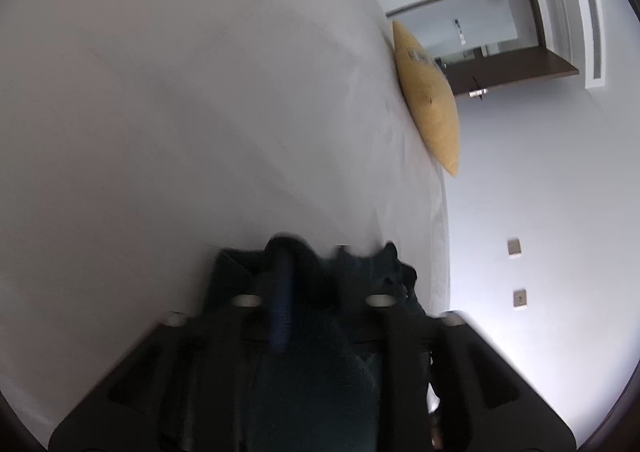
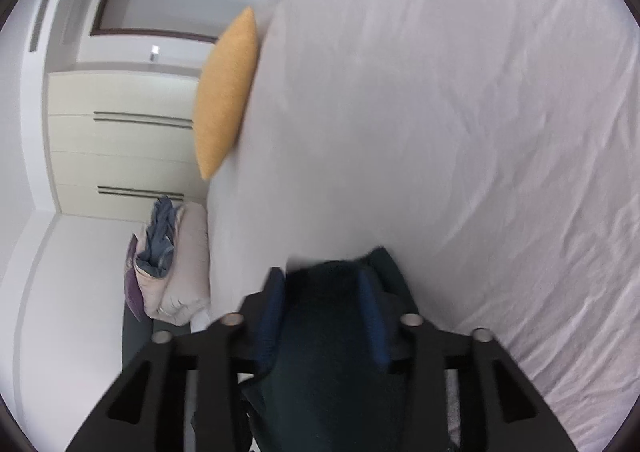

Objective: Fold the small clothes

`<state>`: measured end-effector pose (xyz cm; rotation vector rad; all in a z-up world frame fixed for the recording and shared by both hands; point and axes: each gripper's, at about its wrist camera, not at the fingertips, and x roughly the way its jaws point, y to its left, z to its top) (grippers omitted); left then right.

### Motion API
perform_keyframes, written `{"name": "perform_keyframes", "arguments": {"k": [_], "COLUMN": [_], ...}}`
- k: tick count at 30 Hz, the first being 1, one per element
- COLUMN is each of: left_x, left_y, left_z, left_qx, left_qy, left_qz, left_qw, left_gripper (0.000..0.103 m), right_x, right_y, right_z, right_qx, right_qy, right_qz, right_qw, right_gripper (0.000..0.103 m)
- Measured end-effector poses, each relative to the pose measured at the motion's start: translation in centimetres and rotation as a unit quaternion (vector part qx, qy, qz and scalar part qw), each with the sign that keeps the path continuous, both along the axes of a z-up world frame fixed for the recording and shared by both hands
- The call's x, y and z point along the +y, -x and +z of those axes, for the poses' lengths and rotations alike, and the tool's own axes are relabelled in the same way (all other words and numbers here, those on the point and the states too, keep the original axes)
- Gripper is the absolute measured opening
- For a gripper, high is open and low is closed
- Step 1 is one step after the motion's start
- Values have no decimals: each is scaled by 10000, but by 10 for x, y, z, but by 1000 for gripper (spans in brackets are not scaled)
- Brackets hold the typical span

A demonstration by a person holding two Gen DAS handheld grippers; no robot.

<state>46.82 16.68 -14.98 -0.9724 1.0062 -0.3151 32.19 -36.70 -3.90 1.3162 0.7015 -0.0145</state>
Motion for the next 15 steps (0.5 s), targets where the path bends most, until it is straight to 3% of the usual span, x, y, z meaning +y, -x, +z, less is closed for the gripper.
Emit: {"name": "perform_keyframes", "arguments": {"k": [1, 2, 5, 7, 9, 12, 15], "left_x": [5, 13, 29, 36, 28, -3, -32], "left_y": [4, 9, 18, 25, 26, 19, 16], "left_z": [3, 5, 12, 23, 36, 49, 48], "left_qx": [-9, -101, -61, -209, -421, -538, -641], "left_qy": [-18, 30, -87, -176, -272, -561, -872], "left_qz": [89, 335, 734, 961, 883, 367, -76], "left_qw": [10000, 9994, 9972, 9950, 9948, 9963, 9941], "left_gripper": [65, 72, 75, 75, 75, 75, 75], "right_x": [-3, -5, -9, -3, 15, 48, 91], "right_y": [4, 7, 19, 20, 13, -6, -28], "right_z": [2, 4, 11, 23, 40, 55, 65], "right_qx": [10, 24, 11, -51, -161, -305, -323], "right_qy": [44, 79, 172, 443, 795, 1023, 1453], "right_qz": [-153, -273, -514, -379, 16, 685, 1437], "right_qw": [9999, 9996, 9985, 9983, 9967, 9919, 9784], "right_gripper": [54, 57, 57, 57, 57, 57, 57]}}
